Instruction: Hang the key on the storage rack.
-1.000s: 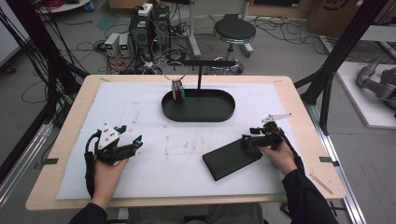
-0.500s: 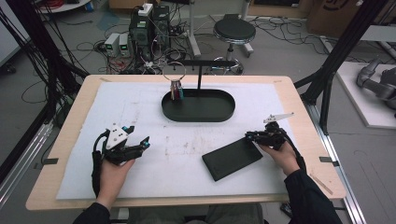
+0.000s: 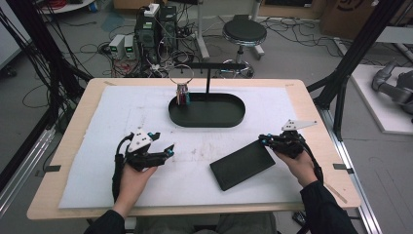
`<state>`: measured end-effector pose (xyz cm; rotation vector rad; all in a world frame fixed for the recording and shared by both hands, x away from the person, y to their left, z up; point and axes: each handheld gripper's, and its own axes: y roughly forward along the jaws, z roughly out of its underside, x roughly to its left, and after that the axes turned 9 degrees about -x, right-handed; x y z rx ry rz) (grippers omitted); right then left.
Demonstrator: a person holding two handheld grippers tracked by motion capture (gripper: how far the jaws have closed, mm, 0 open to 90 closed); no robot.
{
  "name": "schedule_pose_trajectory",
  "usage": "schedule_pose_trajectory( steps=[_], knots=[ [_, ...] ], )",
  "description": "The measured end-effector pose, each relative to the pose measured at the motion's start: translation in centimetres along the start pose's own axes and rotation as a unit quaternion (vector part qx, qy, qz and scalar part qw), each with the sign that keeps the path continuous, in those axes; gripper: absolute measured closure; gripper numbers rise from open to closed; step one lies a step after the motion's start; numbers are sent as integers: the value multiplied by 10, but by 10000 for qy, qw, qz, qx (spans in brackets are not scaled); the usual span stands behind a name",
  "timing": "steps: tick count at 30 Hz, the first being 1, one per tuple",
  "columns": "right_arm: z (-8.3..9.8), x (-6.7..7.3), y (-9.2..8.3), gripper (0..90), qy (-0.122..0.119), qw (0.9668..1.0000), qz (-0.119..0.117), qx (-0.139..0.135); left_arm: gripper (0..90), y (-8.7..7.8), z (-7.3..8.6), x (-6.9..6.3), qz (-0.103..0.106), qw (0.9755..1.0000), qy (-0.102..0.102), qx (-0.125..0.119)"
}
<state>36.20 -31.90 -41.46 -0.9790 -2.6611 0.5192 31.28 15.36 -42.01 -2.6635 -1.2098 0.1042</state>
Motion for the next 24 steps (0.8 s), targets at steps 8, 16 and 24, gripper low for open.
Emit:
schedule_pose_trajectory(
  steps=[8, 16, 24],
  knots=[
    [-3, 6, -11, 855, -242, 9992, -76, -312, 308, 31, 1, -18, 742, 9964, -379, 135],
    [-3, 11, -24, 900, -493, 9973, -78, -541, 315, 62, 4, -39, 1644, 9835, -655, 371],
    [-4, 16, -20, 900, -595, 9974, -108, -404, 323, 86, 12, -57, 1976, 9728, -720, 969]
  ],
)
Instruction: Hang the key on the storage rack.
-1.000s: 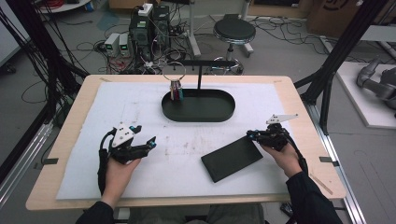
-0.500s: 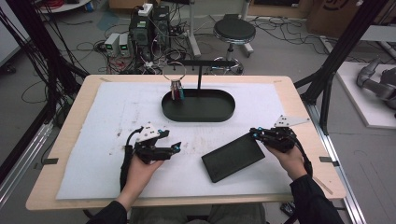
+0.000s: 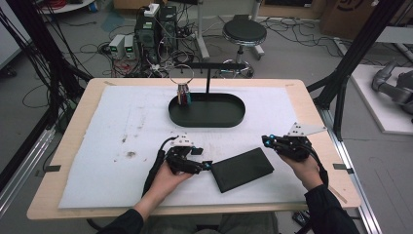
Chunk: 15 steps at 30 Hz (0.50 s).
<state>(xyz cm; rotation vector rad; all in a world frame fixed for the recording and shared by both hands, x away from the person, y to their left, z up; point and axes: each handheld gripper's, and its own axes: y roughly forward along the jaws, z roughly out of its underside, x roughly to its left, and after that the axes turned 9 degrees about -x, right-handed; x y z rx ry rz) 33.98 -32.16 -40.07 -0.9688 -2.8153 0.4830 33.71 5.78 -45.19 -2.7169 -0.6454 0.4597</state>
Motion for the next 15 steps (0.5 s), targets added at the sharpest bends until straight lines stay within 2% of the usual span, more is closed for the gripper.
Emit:
schedule_pose_trajectory(
  steps=[2, 3, 4, 5, 6, 7, 8, 10, 11, 12, 13, 15],
  knots=[
    [1, -2, 4, 900, 44, 9999, 7, 102, 323, 1, 0, -2, 0, 10000, 5, 3],
    [3, -4, 8, 866, 91, 9997, 81, 203, 324, 0, -1, -3, -24, 10000, -7, -25],
    [4, -5, 11, 795, 118, 9995, 68, 278, 323, 0, -1, -3, -24, 10000, -7, -25],
    [5, -7, 14, 775, 223, 9990, 58, 374, 321, -3, -1, -4, -158, 9998, 114, -6],
    [5, -7, 14, 775, 223, 9990, 58, 374, 318, -3, -1, -4, -158, 9998, 114, -6],
    [9, -11, 21, 712, 287, 9977, 34, 607, 318, -7, 0, -5, -268, 9994, 205, -60],
    [11, -13, 25, 659, 347, 9969, 46, 700, 318, -7, 0, -5, -268, 9994, 205, -60],
    [15, -18, 31, 617, 546, 9948, -55, 859, 318, -12, 1, -4, -315, 9992, 188, -162],
    [15, -18, 31, 617, 546, 9948, -55, 859, 318, -16, 1, -4, -347, 9990, 190, -216],
    [19, -24, 36, 529, 789, 9917, -115, 1007, 318, -19, 2, -4, -379, 9987, 184, -277],
    [19, -24, 36, 529, 789, 9917, -115, 1007, 318, -22, 2, -3, -403, 9985, 194, -319],
    [24, -30, 41, 497, 1026, 9866, -281, 1238, 318, -28, 3, -2, -455, 9980, 175, -400]
  ],
)
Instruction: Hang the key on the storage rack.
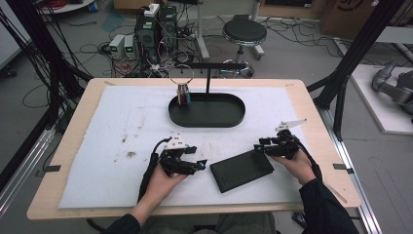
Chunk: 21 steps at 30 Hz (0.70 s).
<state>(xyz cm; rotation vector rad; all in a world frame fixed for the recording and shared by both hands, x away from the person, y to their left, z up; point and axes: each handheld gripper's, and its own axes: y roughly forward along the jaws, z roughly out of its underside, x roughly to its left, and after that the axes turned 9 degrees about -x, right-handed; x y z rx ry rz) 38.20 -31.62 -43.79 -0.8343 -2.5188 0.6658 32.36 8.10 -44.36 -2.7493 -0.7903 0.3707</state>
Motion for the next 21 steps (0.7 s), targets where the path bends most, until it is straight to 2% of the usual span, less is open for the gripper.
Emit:
schedule_pose_trajectory(
  steps=[1, 2, 4, 5, 7, 9, 10, 12, 13, 14, 15, 16, 19, 21],
  knots=[
    [1, -2, 3, 489, 88, 9998, -76, 149, 318, -3, 0, 1, -30, 10000, 2, -27],
    [3, -5, 5, 492, 337, 9990, -201, 223, 319, -6, 0, 2, -47, 10000, -1, -45],
    [4, -10, 6, 511, 512, 9976, -375, 272, 318, -9, 1, 3, -99, 9999, -6, -81],
    [5, -12, 6, 513, 698, 9959, -476, 314, 318, -10, 1, 3, -114, 9999, -8, -87],
    [6, -14, 6, 514, 808, 9949, -520, 309, 318, -12, 1, 4, -138, 9998, -22, -106],
    [6, -14, 7, 518, 818, 9949, -517, 299, 318, -12, 0, 4, -140, 9999, -12, -100],
    [6, -14, 7, 549, 829, 9945, -551, 313, 318, -11, 0, 3, -142, 9999, 4, -95],
    [5, -12, 6, 583, 735, 9953, -533, 343, 318, -9, 0, 1, -118, 9999, 41, -43],
    [5, -8, 5, 652, 573, 9965, -503, 337, 318, -7, 0, 0, -94, 9999, 56, -23],
    [5, -8, 5, 652, 573, 9965, -503, 337, 318, -5, 0, 0, -74, 9999, 77, 4],
    [4, -5, 2, 706, 423, 9973, -500, 324, 318, -4, 0, -1, -52, 9999, 82, 29],
    [4, -5, 2, 706, 423, 9973, -500, 324, 318, -2, 0, -1, -40, 9999, 83, 42],
    [2, 3, -4, 749, 81, 9991, -334, 239, 318, 3, 0, -1, 13, 9999, 43, 97],
    [2, 5, -6, 753, -4, 9993, -311, 194, 318, 6, 0, -1, 44, 9999, 24, 105]
  ],
)
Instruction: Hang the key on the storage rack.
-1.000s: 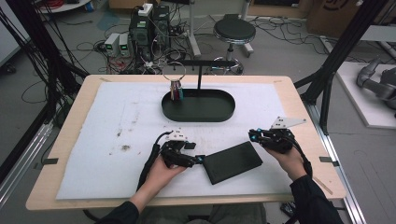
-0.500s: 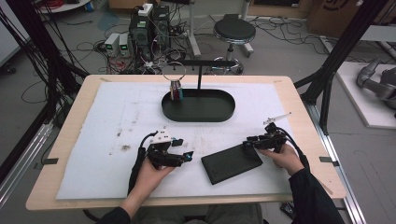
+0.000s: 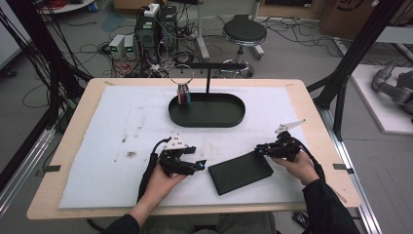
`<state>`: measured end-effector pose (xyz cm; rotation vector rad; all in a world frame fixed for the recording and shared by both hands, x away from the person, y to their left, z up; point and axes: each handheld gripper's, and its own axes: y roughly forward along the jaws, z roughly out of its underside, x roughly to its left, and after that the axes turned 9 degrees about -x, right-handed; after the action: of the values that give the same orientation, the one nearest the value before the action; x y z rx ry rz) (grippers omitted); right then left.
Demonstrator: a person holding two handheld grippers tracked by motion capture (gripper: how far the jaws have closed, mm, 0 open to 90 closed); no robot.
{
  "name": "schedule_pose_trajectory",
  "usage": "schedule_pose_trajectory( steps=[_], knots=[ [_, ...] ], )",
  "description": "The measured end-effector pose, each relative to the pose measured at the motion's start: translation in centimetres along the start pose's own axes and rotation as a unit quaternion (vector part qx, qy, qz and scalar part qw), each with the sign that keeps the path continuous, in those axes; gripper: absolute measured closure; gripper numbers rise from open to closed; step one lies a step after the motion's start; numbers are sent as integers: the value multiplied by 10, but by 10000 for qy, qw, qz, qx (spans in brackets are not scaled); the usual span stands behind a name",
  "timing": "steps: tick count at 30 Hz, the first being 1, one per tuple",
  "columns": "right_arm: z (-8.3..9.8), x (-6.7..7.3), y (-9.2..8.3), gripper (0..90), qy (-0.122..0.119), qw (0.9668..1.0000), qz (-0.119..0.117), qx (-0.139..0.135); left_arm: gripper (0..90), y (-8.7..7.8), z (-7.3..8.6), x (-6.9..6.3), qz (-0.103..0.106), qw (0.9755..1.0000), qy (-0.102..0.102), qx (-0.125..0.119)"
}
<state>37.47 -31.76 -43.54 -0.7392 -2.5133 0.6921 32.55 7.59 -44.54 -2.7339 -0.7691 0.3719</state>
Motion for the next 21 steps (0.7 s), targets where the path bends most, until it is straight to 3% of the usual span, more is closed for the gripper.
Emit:
schedule_pose_trajectory(
  steps=[4, 6, 13, 17, 21],
  knots=[
    [-1, 7, -9, 770, -324, 9991, 34, -281, 319, 4, -1, 0, 57, 10000, 12, 0],
    [-2, 15, -17, 776, -593, 9968, 39, -539, 318, 6, -1, -1, 120, 9999, -23, 8],
    [-2, 23, -29, 776, -918, 9925, 29, -802, 318, 14, -1, -4, 416, 9990, -145, 28],
    [-3, 26, -31, 776, -1011, 9913, 48, -846, 318, 15, -1, -6, 741, 9969, -252, -24],
    [-3, 27, -33, 776, -1106, 9897, 18, -908, 319, 25, 2, -12, 1057, 9933, -353, 319]
  ],
)
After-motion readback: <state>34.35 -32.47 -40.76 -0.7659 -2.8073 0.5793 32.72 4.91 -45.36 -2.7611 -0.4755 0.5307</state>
